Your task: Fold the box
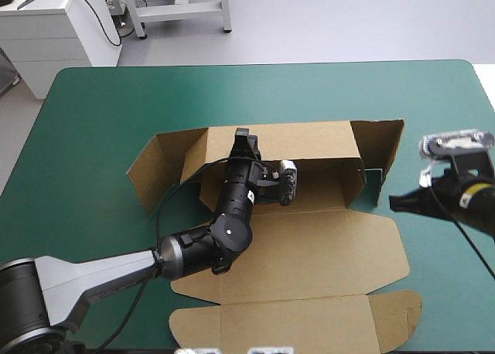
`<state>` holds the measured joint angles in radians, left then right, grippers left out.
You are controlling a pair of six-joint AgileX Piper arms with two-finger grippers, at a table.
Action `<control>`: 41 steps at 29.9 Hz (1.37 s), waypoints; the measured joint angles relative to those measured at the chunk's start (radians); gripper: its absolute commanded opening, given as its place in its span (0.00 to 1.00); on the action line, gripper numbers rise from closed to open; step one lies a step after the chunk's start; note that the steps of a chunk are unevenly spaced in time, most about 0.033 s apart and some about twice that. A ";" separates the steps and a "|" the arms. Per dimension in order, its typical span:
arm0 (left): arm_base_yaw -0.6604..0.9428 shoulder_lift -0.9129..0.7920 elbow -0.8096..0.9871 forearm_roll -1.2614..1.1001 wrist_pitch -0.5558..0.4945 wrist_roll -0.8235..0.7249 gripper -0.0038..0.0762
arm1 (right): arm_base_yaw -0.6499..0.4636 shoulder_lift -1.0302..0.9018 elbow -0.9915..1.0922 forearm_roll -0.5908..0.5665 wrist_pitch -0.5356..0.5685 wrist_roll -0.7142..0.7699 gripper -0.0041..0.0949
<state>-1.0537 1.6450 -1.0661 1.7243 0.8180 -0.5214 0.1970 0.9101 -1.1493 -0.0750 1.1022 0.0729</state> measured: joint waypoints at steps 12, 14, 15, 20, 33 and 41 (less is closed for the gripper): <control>0.000 0.000 0.001 0.002 -0.004 0.000 0.04 | 0.000 0.531 -0.604 -0.041 0.111 -0.095 0.02; 0.000 0.000 0.001 0.002 -0.005 0.000 0.04 | 0.000 0.598 -0.674 -0.042 0.114 -0.109 0.02; 0.000 0.000 0.001 0.002 -0.006 0.000 0.04 | -0.001 0.634 -0.702 -0.042 0.116 -0.112 0.02; 0.000 0.000 0.001 0.002 -0.007 0.000 0.04 | -0.065 0.802 -0.789 0.057 0.122 -0.126 0.02; 0.000 0.000 0.001 0.003 -0.007 0.000 0.04 | -0.251 0.981 -0.798 0.362 0.141 -0.206 0.02; 0.000 0.000 0.001 0.003 -0.003 0.000 0.04 | -0.251 0.913 -0.650 0.393 0.136 -0.277 0.02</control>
<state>-1.0537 1.6450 -1.0649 1.7271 0.8149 -0.5214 -0.0544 1.8227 -1.7995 0.3182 1.2377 -0.2037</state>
